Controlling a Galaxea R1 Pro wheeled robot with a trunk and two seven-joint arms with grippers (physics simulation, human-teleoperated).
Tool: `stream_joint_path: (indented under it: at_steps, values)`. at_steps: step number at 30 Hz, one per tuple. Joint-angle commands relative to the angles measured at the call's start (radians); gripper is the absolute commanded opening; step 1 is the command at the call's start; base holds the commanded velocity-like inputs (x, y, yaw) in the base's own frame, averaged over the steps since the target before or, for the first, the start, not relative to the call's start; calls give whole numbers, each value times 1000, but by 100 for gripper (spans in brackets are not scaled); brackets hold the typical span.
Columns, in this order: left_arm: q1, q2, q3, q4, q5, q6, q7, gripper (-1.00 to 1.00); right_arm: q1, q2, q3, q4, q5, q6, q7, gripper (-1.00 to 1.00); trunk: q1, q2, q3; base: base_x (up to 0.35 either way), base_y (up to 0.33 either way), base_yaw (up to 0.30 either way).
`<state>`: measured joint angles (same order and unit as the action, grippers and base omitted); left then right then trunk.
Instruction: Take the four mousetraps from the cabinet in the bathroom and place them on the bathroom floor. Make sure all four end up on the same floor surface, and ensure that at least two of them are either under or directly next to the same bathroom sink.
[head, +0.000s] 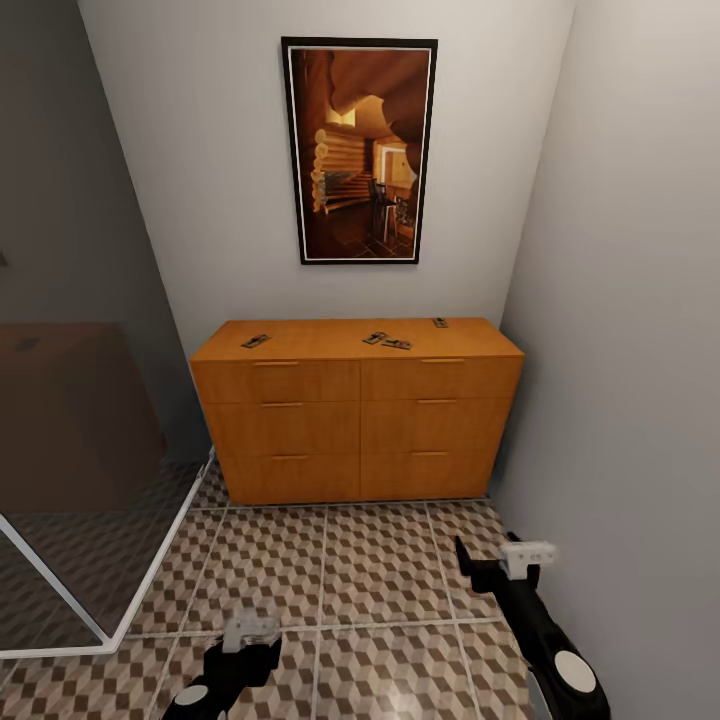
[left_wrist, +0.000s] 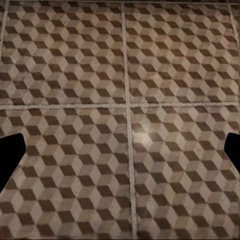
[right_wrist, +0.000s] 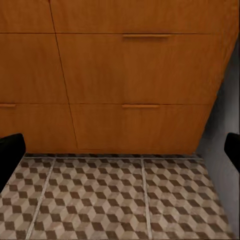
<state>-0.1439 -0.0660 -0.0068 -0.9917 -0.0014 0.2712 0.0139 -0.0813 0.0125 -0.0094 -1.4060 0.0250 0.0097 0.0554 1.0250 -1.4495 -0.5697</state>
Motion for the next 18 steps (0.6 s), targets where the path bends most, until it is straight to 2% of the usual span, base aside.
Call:
stream_joint_path:
  at_steps: [1,4,5,7,9,12,15,17,18]
  values:
    - [0,0,-1,7,0,5,1,100,-6,0,-1,-18,2,25,-23,100,0,-1,-1,0,0,0]
    - [0,1,-1,40,0,-5,1,100,-33,-1,-1,-65,2,105,-77,100,0,-1,-1,0,0,0]
    - [0,1,-1,68,0,-20,1,100,-63,-2,0,-90,2,162,-98,100,0,-1,-1,0,0,0]
    - [0,3,-1,103,-1,-45,1,100,-101,-4,0,-106,2,216,-111,100,0,-1,-1,0,0,0]
    - [0,5,-1,173,-3,-99,1,100,-163,-12,0,-120,3,286,-120,100,0,-1,-1,0,0,0]
    - [0,11,1,256,-5,-168,0,100,-223,-31,0,-127,2,346,-121,100,0,-1,-1,0,0,0]
    - [0,47,3,436,-5,-297,1,100,-348,-80,0,-133,0,458,-79,100,0,-1,-1,0,0,0]
    - [0,61,5,500,-5,-330,2,100,-391,-92,0,-133,-1,496,-48,100,0,-1,-1,0,0,0]
    - [0,75,7,560,-5,-359,2,100,-432,-102,0,-134,-1,535,-9,100,0,-1,-1,0,0,0]
